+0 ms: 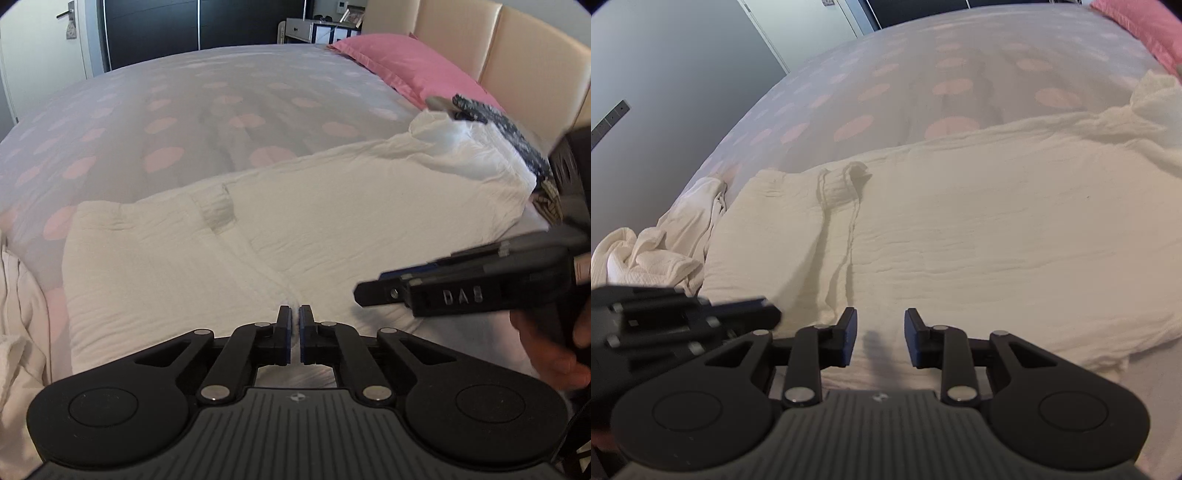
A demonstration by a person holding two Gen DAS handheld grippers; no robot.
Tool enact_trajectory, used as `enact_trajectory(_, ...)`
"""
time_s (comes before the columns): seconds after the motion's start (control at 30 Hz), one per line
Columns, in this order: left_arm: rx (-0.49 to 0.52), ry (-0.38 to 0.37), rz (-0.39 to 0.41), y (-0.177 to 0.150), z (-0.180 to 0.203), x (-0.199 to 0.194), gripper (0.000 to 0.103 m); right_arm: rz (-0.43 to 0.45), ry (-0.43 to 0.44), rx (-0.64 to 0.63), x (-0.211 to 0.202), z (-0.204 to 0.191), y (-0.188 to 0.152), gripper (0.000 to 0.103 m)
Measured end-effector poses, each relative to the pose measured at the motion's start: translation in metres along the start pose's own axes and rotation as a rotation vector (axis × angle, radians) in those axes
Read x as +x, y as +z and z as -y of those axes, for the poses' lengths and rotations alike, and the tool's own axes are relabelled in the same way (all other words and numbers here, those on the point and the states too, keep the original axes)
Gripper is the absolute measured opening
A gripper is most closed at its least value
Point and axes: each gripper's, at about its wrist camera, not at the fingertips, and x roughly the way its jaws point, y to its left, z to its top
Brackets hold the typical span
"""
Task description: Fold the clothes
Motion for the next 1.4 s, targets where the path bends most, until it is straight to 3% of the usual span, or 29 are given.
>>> enact_trajectory(0.1, -0.005, -0.007, -0.03, -0.004, -0.001, 0.013, 0.002, -0.02, 0.024, 0.027, 0.01, -0.004, 0.01, 0.044)
enact_trajectory(0.27, -0.009, -0.002, -0.054, -0.011, -0.004, 0.023, 0.002, -0.041, 0.053, 0.028, 0.031, -0.018, 0.023, 0.047)
enact_trajectory(0.33, -0.019, -0.008, -0.052, -0.013, -0.006, 0.024, 0.002, -0.053, 0.045, 0.014, 0.041, -0.024, 0.025, 0.055)
enact_trajectory(0.43, -0.028, -0.021, -0.036, -0.013, -0.006, 0.023, 0.002, -0.071, 0.032, -0.007, 0.056, -0.032, 0.026, 0.055)
enact_trajectory(0.53, -0.025, -0.036, -0.025, -0.011, -0.005, 0.022, 0.002, -0.078, 0.037, -0.05, 0.063, -0.041, 0.023, 0.046)
enact_trajectory(0.6, -0.025, -0.029, -0.027, -0.01, -0.005, 0.021, 0.002, -0.078, 0.03, -0.095, 0.065, -0.047, 0.021, 0.022)
enact_trajectory(0.67, -0.032, -0.015, -0.012, -0.008, -0.009, 0.013, 0.002, -0.075, 0.011, -0.147, 0.067, -0.053, 0.018, 0.008)
enact_trajectory(0.7, -0.036, -0.008, -0.004, -0.007, -0.011, 0.009, 0.002, -0.068, 0.008, -0.158, 0.066, -0.054, 0.018, 0.006)
enact_trajectory(0.8, -0.046, 0.014, 0.018, -0.003, -0.017, -0.002, 0.006, -0.052, 0.023, -0.158, 0.061, -0.053, 0.022, 0.005)
enact_trajectory(0.87, -0.053, 0.028, 0.033, -0.001, -0.021, -0.01, 0.018, -0.033, 0.027, -0.161, 0.053, -0.054, 0.027, 0.004)
enact_trajectory(1.03, -0.07, 0.064, 0.071, 0.005, -0.031, -0.03, 0.03, 0.017, 0.009, -0.145, 0.028, -0.053, 0.044, 0.004)
enact_trajectory(1.23, -0.047, 0.106, 0.066, 0.002, -0.032, -0.039, 0.031, 0.083, -0.046, -0.086, -0.011, -0.04, 0.071, 0.004)
enact_trajectory(1.4, -0.016, 0.141, 0.048, -0.003, -0.029, -0.044, 0.031, 0.124, -0.155, -0.045, -0.052, -0.01, 0.086, 0.004)
